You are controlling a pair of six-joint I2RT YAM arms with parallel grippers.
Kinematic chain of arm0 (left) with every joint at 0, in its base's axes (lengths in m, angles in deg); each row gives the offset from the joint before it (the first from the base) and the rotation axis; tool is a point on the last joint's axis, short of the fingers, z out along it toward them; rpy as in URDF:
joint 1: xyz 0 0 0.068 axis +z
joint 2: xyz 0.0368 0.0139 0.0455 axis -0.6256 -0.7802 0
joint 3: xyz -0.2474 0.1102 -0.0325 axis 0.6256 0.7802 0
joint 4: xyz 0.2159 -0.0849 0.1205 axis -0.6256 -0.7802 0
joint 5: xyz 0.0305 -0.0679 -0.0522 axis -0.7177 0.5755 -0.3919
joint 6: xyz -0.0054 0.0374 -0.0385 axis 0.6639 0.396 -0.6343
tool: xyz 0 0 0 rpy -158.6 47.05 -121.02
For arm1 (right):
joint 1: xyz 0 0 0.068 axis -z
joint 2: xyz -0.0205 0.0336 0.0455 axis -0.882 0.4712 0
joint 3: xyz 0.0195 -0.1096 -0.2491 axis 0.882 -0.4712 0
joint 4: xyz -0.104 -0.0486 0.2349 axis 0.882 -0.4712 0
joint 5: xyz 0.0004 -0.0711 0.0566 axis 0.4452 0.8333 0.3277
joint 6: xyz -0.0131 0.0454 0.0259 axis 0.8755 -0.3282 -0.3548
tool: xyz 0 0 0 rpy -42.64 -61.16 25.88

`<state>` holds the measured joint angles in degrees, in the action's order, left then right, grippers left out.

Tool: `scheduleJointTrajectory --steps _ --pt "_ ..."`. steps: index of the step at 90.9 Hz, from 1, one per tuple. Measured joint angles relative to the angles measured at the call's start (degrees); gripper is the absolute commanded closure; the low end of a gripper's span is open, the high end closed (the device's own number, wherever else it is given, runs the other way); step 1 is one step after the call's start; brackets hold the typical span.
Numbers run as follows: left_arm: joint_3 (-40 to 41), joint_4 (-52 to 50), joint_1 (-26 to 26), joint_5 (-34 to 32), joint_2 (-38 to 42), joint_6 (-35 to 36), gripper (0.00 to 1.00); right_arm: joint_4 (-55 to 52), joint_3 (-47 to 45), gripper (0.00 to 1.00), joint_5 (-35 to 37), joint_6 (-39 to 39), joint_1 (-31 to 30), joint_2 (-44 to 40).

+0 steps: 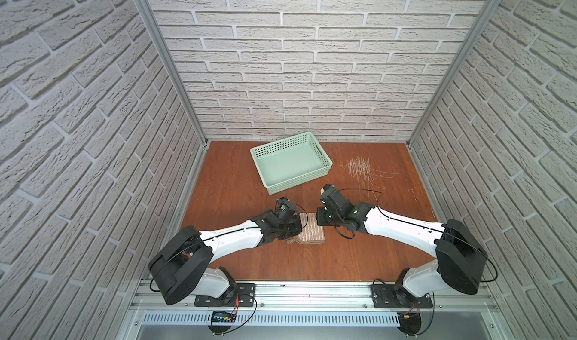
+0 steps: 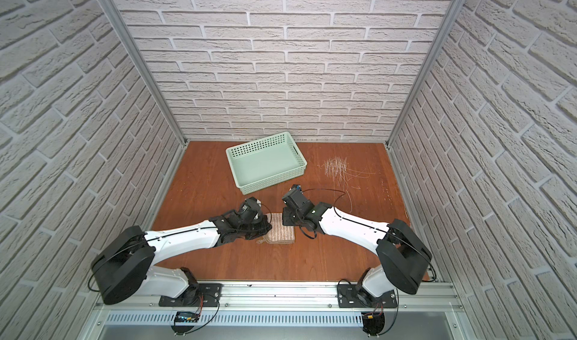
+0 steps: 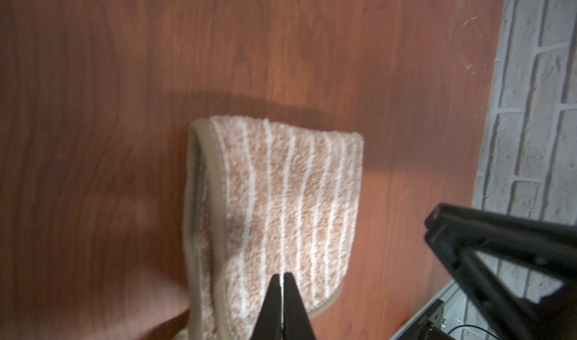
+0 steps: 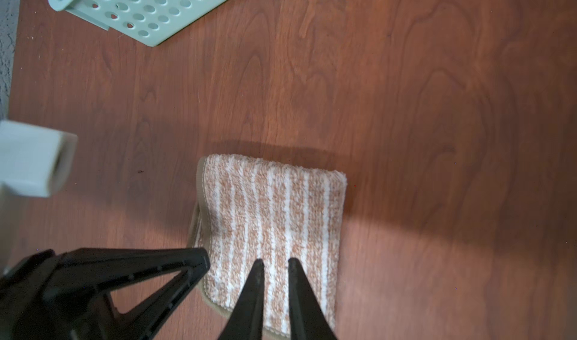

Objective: Fold the square dishcloth
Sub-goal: Smooth out the cleaning item at the center of the board, then reset both arms

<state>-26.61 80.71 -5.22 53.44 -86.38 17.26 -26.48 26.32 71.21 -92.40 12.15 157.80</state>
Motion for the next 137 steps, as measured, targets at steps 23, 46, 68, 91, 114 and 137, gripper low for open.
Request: scheduleJointTrajectory --steps 23,46,68,91,114,137 --pt "3.91 0.28 0.04 -1.62 0.76 -1.68 0.93 3.72 0.98 0.82 -2.43 0.17 0.85 7.34" --pt "4.9 1.84 0.37 -2.36 0.85 -1.9 0.93 6.88 1.36 0.82 -3.91 0.35 2.8 12.63" --pt "4.9 1.7 1.33 -3.06 2.08 -1.7 0.93 7.34 2.43 0.78 -4.33 1.44 3.19 13.44" --pt "2.67 -2.54 1.4 -4.87 8.13 0.0 0.8 2.25 3.56 0.62 -0.37 5.16 3.26 6.45" --pt "-2.34 -10.19 3.96 -10.38 17.33 3.74 0.53 -3.98 4.7 0.31 9.14 10.27 3.69 -3.37" --pt "-2.89 -18.62 8.63 -15.61 24.61 6.29 0.04 -9.07 1.79 0.01 19.65 12.94 6.12 -15.61"
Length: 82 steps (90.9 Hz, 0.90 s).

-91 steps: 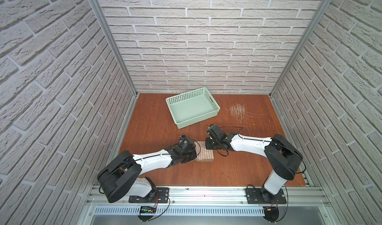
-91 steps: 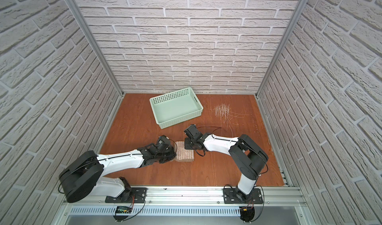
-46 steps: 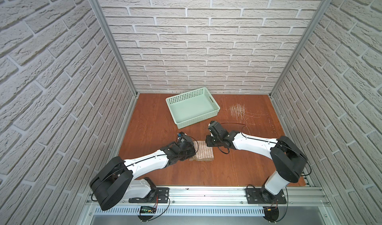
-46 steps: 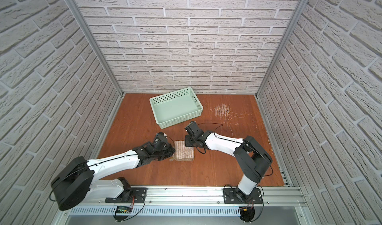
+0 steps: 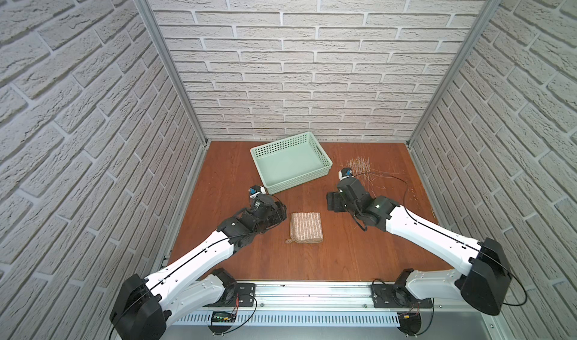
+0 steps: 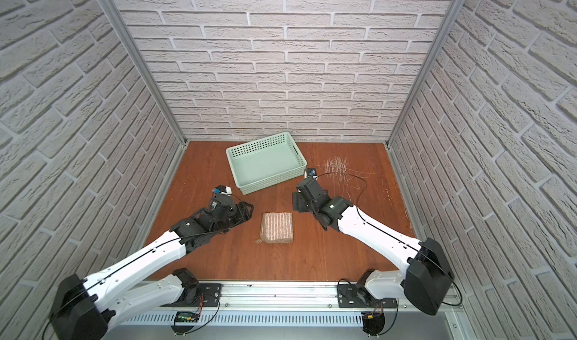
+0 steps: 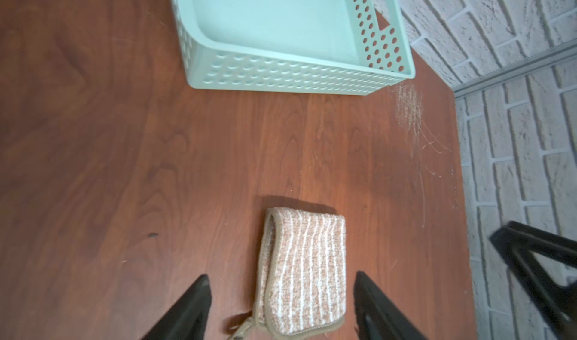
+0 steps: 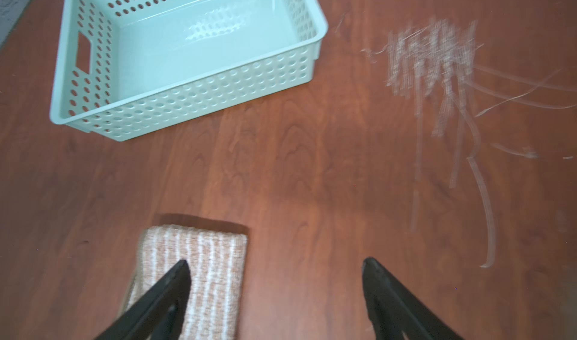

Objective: Fold the square dishcloth
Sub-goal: Reset both arms

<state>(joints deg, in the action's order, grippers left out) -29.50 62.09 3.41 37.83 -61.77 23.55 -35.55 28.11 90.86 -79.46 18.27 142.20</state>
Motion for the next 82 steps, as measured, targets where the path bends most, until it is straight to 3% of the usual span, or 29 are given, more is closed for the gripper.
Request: scheduleJointTrajectory --steps 19,44,82 --pt "-0.09 -5.95 3.54 -6.21 7.65 1.46 0.02 -4.04 -3.8 0.01 9.35 0.42 4.63 -9.51" --pt "-0.09 -11.04 10.16 -17.0 13.97 4.44 0.02 -4.22 -9.84 0.01 19.1 3.52 10.34 -15.3" --pt "-0.04 -8.28 23.3 -20.2 12.07 10.36 0.02 3.89 -13.94 0.01 17.84 11.89 22.01 -15.74"
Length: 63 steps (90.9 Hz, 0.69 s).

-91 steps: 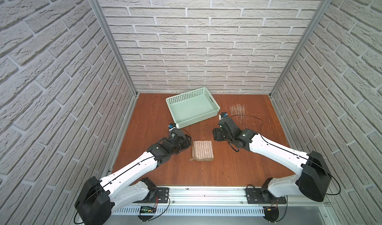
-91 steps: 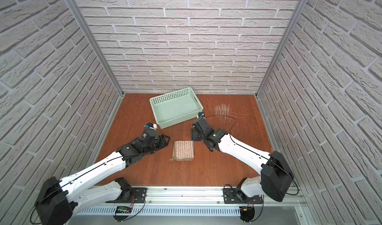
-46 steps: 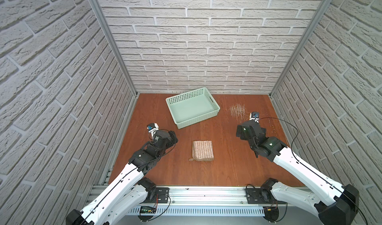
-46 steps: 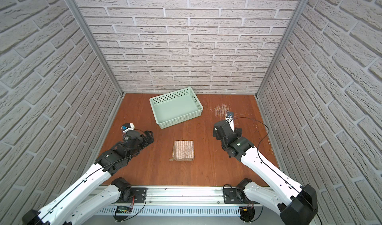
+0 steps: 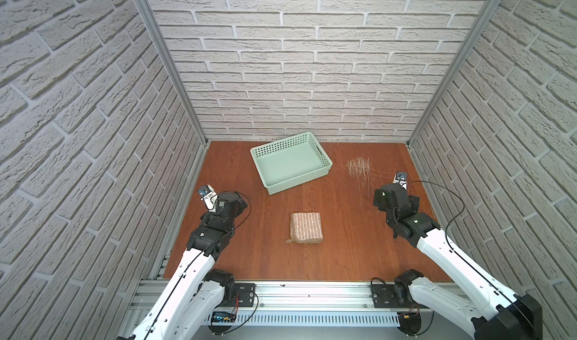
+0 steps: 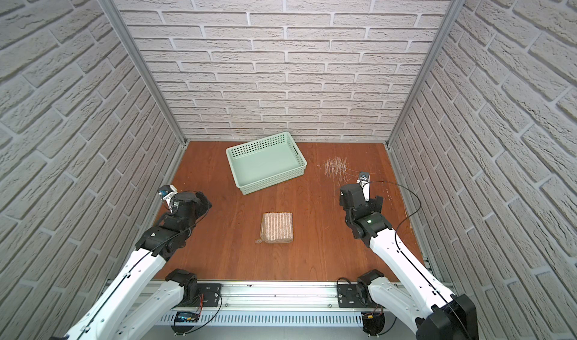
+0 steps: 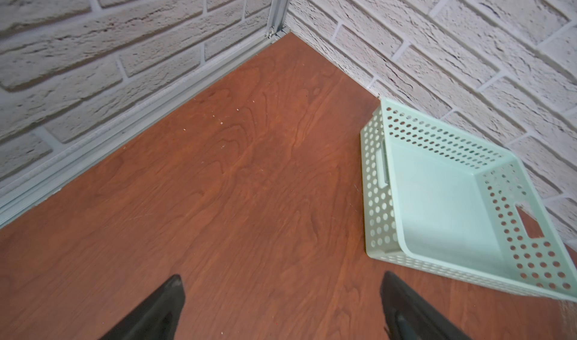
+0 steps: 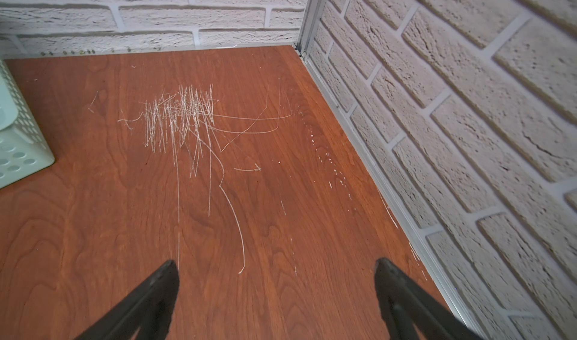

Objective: Fold the square dishcloth
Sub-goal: Reset both arms

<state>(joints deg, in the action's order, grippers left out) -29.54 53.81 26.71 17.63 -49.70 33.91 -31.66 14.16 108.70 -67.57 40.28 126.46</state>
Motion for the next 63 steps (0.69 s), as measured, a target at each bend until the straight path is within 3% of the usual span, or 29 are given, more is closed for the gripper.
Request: scheduleJointTrajectory --steps 38,63 --pt "5.18 12.04 12.41 4.74 -1.84 7.39 0.02 10.93 -3.91 0.01 -9.25 2.56 13.84 8.98" --pt "7.41 21.27 14.53 6.88 -7.15 13.64 0.02 20.92 -7.76 0.01 -12.59 4.85 16.57 12.72"
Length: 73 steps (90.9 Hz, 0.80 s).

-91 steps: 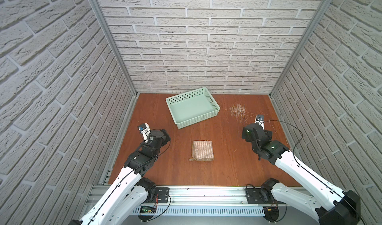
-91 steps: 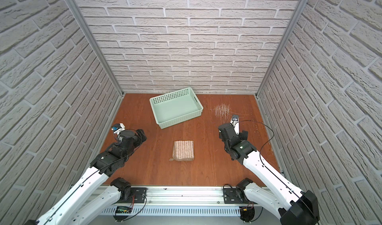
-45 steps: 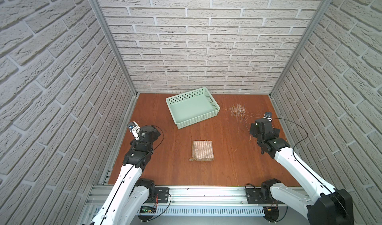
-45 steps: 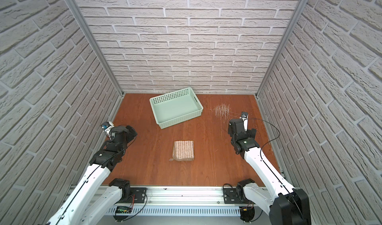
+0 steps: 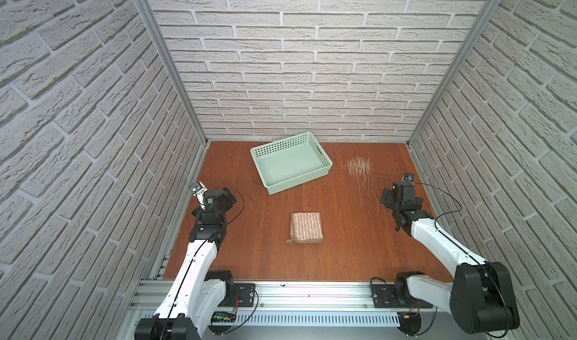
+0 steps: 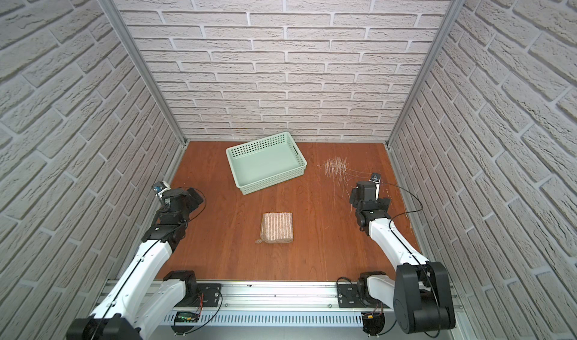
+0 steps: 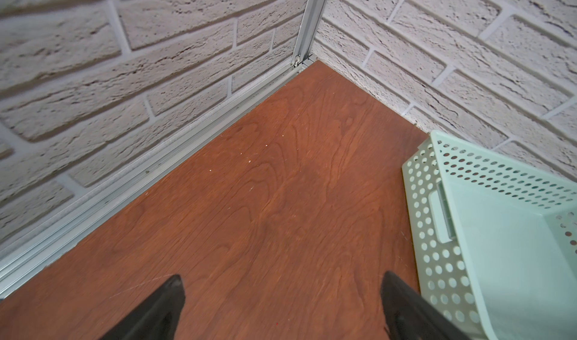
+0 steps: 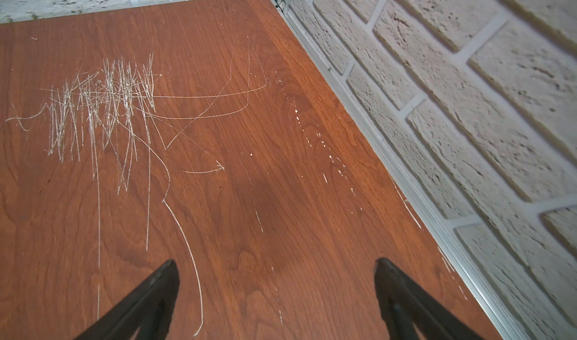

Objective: Fold the square dishcloth
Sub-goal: Reset both arms

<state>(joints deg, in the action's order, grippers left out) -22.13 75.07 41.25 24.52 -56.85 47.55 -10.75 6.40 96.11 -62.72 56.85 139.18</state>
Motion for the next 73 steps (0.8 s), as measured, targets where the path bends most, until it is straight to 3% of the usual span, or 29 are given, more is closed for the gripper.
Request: scheduleJointTrajectory --steps 30,73 --pt "1.53 9.44 0.22 0.81 -5.22 6.49 0.02 15.82 -8.0 0.01 -5.27 3.17 2.38 3.19" --pt "4.83 16.65 0.57 2.29 -6.99 9.27 0.02 38.69 -11.65 0.01 -19.56 6.05 5.05 10.75"
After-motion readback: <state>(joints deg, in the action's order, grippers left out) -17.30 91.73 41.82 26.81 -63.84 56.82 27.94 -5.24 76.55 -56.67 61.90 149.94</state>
